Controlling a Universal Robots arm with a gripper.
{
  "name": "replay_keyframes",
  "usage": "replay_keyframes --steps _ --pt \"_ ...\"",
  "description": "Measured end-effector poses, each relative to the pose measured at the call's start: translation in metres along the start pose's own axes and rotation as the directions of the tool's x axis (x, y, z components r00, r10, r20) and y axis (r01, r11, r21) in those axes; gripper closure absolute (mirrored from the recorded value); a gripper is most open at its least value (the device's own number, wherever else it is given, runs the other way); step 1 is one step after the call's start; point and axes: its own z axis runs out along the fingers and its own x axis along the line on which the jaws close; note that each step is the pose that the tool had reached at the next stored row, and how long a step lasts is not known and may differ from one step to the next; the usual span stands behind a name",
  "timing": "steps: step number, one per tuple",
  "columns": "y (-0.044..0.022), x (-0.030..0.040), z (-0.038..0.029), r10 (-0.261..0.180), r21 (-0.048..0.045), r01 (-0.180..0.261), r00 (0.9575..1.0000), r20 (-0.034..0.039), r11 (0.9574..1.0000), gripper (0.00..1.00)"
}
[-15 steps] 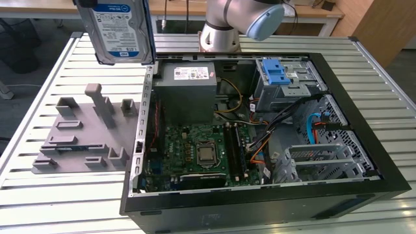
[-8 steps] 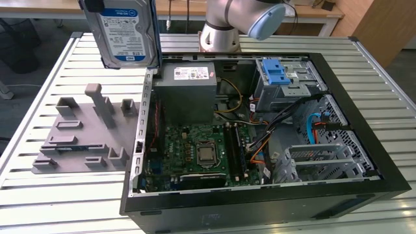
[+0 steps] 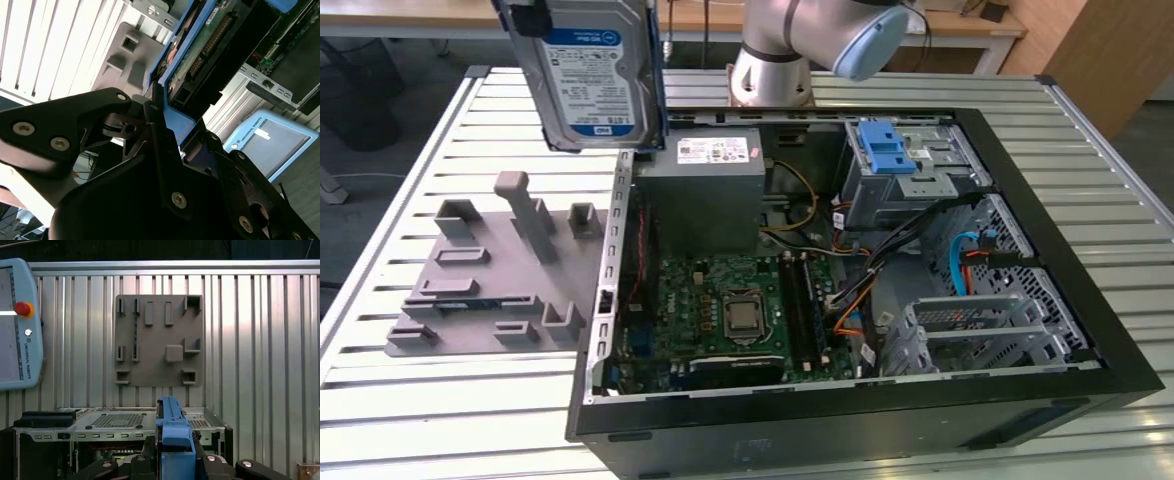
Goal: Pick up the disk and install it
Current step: 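Pick up the disk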
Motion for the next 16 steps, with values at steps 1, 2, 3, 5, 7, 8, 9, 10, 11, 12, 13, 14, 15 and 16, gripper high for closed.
replay_keyframes --steps 1,2,3,5,7,8,9,10,11,12,13,14,15,16 --pt "-0.0045 0.0000 0.0001 0.000 0.0001 0.000 1.0000 0.0001 1.0000 0.64" --pt "-0.0090 0.0000 0.0002 0.000 0.0001 0.000 1.0000 0.0001 1.0000 0.64" --pt "-0.0135 -0.0001 0.0003 0.000 0.0000 0.000 1.0000 0.0001 1.0000 0.64" --pt "-0.0229 -0.0003 0.0008 0.000 0.0001 0.000 1.0000 0.0001 1.0000 0.64" --pt "-0.0319 -0.0004 0.0013 0.000 0.0001 0.000 1.0000 0.0001 1.0000 0.64" --pt "-0.0364 -0.0005 0.0015 0.000 0.0000 0.000 1.0000 0.0000 1.0000 0.64" --pt "-0.0409 -0.0006 0.0018 0.000 0.0001 0.000 1.0000 0.0001 1.0000 0.64" --pt "-0.0455 -0.0007 0.0021 0.000 0.0001 0.000 1.0000 0.0001 1.0000 0.64" --pt "-0.0499 -0.0008 0.0024 0.000 0.0001 0.000 1.0000 0.0001 1.0000 0.64" --pt "-0.0548 -0.0009 0.0027 0.000 0.0002 0.000 1.0000 0.0002 1.0000 0.64" --pt "-0.0593 -0.0009 0.0028 0.000 0.0001 0.000 1.0000 0.0001 1.0000 0.64" --pt "-0.0636 -0.0010 0.0029 0.000 0.0001 0.000 1.0000 0.0001 1.0000 0.64" --pt "-0.0666 -0.0010 0.0029 0.000 0.0001 0.000 1.0000 0.0000 1.0000 0.64" --pt "-0.0681 -0.0010 0.0029 0.000 0.0000 0.000 1.0000 0.0000 1.0000 0.64"
